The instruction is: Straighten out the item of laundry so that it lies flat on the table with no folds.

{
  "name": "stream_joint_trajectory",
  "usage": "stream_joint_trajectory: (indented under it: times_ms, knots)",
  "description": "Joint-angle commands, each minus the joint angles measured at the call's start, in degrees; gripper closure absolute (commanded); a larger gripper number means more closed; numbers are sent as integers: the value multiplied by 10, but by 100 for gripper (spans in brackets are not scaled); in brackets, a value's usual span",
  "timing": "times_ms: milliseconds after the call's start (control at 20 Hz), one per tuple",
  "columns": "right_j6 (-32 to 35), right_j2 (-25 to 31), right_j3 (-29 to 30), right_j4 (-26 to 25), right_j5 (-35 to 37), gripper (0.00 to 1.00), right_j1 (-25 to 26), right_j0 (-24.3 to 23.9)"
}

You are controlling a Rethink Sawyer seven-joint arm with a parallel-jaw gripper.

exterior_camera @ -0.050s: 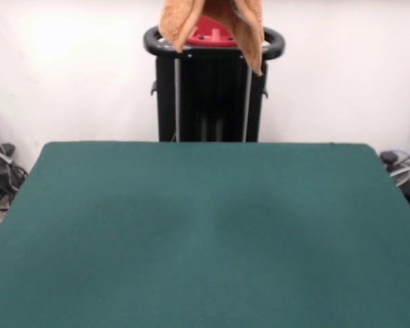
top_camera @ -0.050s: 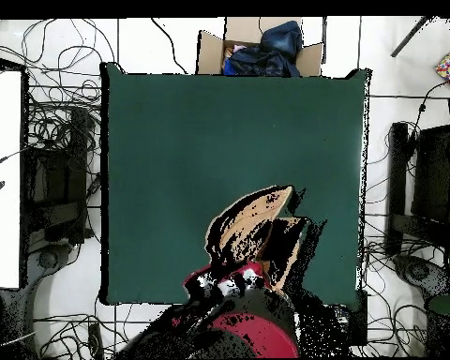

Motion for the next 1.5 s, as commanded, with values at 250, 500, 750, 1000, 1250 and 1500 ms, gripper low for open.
stream_joint_trajectory:
  times_ms: [250,500,750,1000,1250,1500]
  knots:
    - [128,4,82,-9,-11,100,-11,17]
    - [111,-5,105,-27,-19,100,-24,19]
    - [97,-20,129,-45,-29,100,-47,17]
    - [82,-23,148,-59,-42,100,-66,4]
    - [68,-21,158,-73,-44,100,-84,-13]
    - [75,-26,182,-85,-49,100,-110,-10]
